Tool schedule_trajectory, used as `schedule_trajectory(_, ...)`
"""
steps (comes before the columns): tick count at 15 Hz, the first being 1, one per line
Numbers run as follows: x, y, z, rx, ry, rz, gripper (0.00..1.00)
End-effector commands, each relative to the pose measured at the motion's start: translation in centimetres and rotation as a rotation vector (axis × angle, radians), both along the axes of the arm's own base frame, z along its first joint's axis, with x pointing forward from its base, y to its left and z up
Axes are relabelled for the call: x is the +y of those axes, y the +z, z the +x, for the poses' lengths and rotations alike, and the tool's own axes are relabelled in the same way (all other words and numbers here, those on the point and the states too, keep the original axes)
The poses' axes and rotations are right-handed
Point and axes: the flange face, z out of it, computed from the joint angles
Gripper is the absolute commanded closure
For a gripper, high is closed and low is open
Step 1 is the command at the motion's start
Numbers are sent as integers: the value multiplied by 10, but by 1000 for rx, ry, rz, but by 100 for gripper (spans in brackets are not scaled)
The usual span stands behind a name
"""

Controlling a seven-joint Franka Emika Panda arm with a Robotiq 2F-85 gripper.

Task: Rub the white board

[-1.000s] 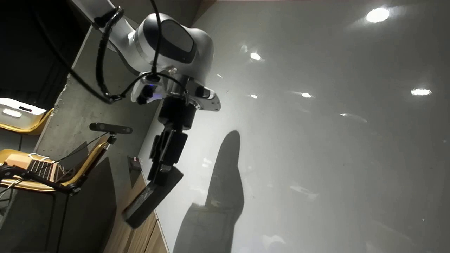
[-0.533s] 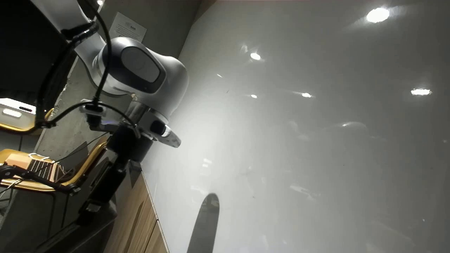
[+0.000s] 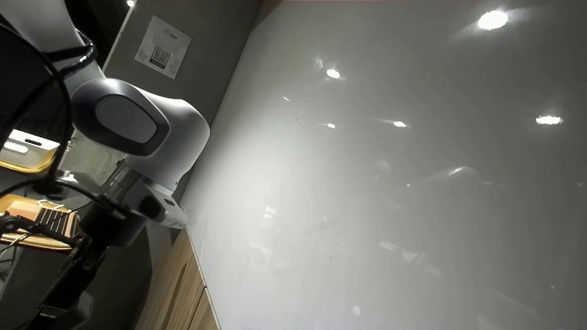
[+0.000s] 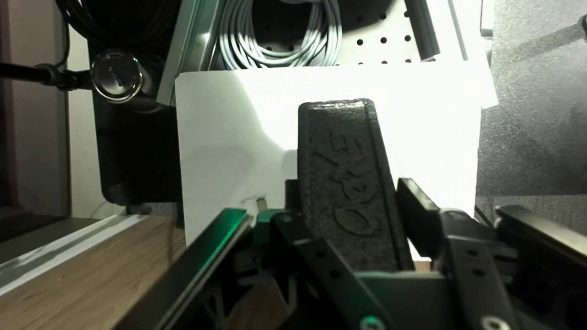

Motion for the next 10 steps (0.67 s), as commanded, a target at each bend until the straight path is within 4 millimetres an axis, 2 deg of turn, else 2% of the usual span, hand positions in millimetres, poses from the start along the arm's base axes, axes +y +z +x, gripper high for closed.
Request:
schedule_trajectory(1,5,-11,11,-30,23,44,71)
schedule_trajectory(10,12,-59,21,10,45,45,71)
